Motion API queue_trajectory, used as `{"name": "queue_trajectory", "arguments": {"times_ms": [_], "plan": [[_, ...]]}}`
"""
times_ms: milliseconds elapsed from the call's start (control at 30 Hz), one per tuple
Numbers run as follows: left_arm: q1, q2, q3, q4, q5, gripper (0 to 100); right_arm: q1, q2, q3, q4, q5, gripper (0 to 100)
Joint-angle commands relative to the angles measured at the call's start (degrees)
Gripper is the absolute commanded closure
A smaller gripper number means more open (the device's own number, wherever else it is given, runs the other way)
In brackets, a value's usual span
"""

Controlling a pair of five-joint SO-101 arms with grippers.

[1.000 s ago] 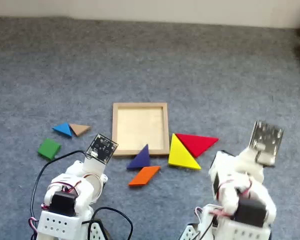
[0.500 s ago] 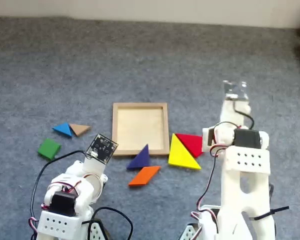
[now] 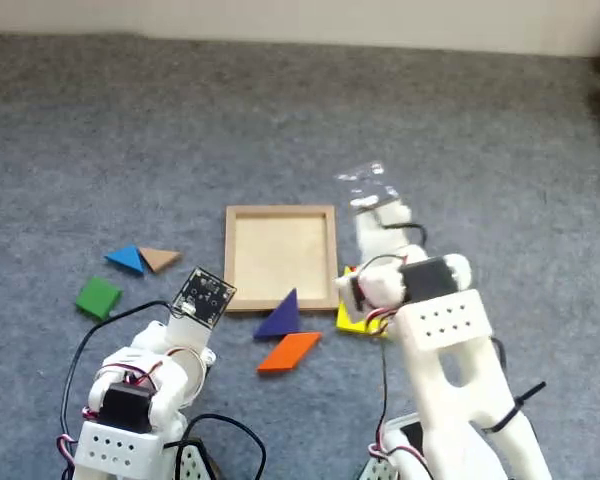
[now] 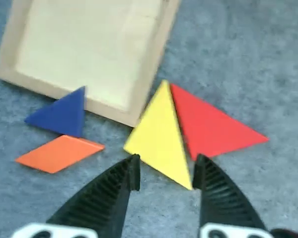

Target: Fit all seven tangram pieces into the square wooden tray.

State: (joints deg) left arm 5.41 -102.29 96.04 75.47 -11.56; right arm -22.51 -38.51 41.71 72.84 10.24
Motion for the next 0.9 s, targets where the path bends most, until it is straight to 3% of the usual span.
{"name": "queue_trajectory", "arguments": {"times_ms": [0, 133, 300, 533, 867], "plan": [[-0.4, -1.2, 1.1, 0.4, 0.4, 99, -5.4, 0.0, -0.8, -0.2, -0.9, 79.1], [-0.4, -1.2, 1.1, 0.4, 0.4, 99, -7.1, 0.0, -0.7, -0.2, -0.9, 78.3], [-0.4, -1.2, 1.1, 0.4, 0.4, 99, -7.2, 9.2, -1.2, -0.1, -0.6, 68.4], [-0.4, -1.2, 1.1, 0.4, 0.4, 99, -7.9, 24.4, -2.8, -4.1, -0.5, 68.3], [-0.4, -1.2, 1.1, 0.4, 0.4, 99, -7.8, 28.2, -2.8, -7.9, 0.9, 68.1]]}}
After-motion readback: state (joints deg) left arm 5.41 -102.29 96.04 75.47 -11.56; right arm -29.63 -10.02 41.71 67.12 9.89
